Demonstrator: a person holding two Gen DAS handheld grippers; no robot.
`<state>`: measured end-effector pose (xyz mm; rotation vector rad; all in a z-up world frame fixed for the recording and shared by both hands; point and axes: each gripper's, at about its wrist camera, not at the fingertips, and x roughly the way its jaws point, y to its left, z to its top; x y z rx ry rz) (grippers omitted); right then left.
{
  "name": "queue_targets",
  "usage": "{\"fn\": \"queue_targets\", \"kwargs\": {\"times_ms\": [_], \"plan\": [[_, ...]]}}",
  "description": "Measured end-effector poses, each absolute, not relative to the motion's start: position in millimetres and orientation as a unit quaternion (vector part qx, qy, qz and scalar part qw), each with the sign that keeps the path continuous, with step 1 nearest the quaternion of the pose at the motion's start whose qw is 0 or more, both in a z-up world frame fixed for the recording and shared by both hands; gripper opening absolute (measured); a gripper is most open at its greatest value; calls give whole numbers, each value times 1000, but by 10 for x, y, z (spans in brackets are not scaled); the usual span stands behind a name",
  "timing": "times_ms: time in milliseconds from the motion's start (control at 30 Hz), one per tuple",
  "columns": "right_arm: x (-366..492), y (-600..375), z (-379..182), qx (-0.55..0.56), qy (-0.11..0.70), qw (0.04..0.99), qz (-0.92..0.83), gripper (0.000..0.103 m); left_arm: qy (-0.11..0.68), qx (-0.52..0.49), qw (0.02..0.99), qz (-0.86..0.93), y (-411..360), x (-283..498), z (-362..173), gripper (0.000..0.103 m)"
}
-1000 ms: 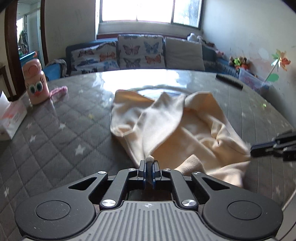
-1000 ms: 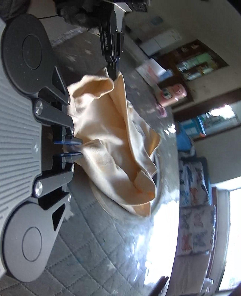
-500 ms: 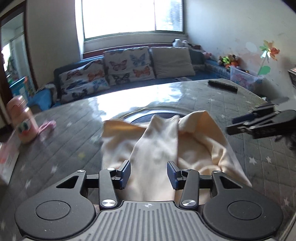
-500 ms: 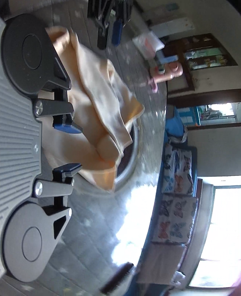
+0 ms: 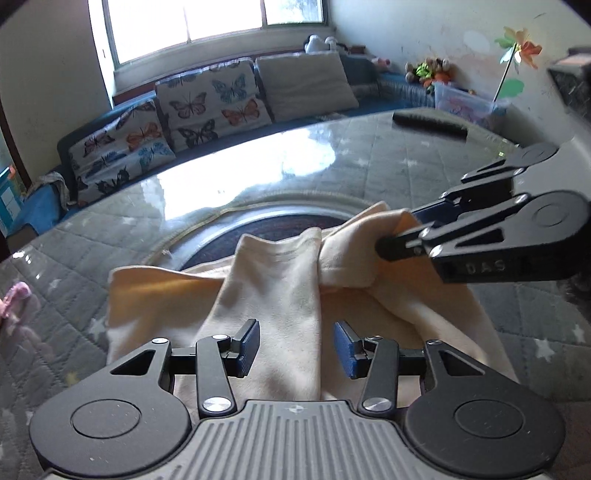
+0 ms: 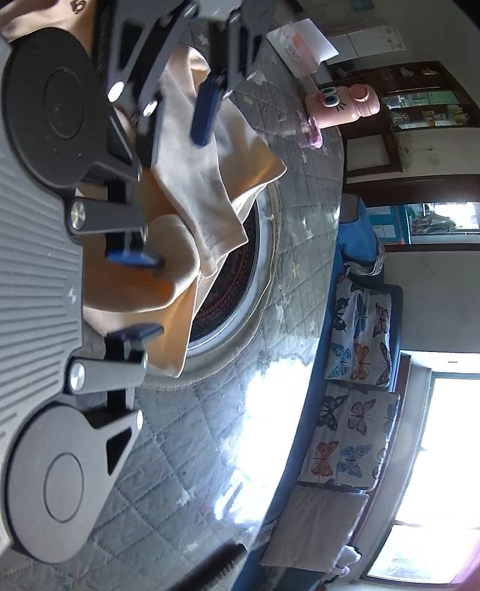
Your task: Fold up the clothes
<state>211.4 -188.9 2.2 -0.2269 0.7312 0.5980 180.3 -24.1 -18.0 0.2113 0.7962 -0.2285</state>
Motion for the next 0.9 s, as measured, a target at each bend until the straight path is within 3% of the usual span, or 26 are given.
{"fn": "queue_targets", "kwargs": {"times_ms": [33,100,167,200,600,900], "plan": [[2124,-1891,13,-106,351,885,287,17,389,102,909,-109,-248,1835,-213,43],[2132,-1898,4,-101,350,886,287,10,391,103,908,-106,-248,1875,-267,22],[2114,-1910,17,-97,347,888,286,5,387,106,911,-100,-227,1875,-277,8],[2101,-1920,27,-96,345,889,285,4,383,106,913,-96,-209,1865,-268,6],[1835,-2518,347,-50,309,925,216,4,309,24,950,32,747,1426,282,4],[1453,-3038,345,-18,317,938,142,4,304,-46,939,151,1665,729,299,4]]}}
